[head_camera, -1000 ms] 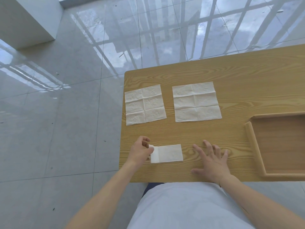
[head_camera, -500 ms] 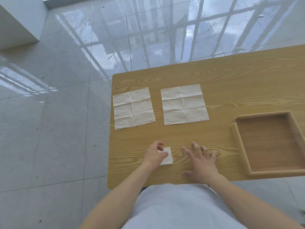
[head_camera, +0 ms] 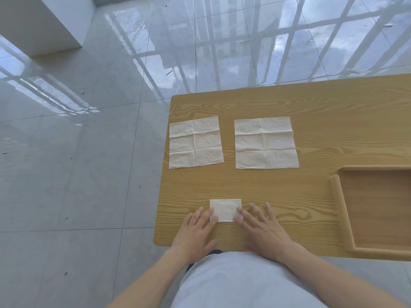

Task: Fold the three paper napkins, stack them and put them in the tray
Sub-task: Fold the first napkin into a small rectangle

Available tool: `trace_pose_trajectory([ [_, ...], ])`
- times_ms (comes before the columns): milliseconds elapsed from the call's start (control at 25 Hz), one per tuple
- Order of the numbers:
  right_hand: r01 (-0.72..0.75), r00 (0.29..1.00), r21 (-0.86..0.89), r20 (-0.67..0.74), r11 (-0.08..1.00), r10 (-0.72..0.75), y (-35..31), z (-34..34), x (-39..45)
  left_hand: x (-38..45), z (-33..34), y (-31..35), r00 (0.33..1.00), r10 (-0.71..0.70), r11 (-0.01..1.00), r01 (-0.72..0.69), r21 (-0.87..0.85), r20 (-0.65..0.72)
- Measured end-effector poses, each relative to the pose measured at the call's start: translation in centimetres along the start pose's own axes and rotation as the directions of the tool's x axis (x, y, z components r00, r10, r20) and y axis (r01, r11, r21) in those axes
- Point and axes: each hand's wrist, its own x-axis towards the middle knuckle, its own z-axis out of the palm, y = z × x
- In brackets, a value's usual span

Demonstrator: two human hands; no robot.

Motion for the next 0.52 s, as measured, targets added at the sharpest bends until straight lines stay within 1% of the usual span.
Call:
trace_pose_trajectory([
  [120, -0.022, 0.999, 0.023, 0.033, 0.999, 0.021, 0.5, -0.3, 0.5, 0.3, -0.5, -0.1, 0.999, -0.032, 0.998, 0.031, 0.051, 0.021],
  [240, -0.055, 0.997, 0.065, 0.054, 0.996, 0.051, 1.2, -1.2, 1.5, 1.5, -1.5, -0.6, 0.998, -0.057, 0.996, 0.055, 0.064, 0.037],
  [320, -0.066, 0.996, 0.085, 0.069, 0.994, 0.060, 1.6, -2.0, 2.2, 2.3, -2.4, -1.0, 0.997, -0.064, 0.997, 0.062, 0.051, 0.041],
  [520, -0.058, 0.998, 0.114, 0.044, 0.992, 0.053, 2.0, -3.1, 3.4, 3.7, -3.8, -1.7, 0.998, -0.042, 0.999, 0.043, -0.028, 0.041],
])
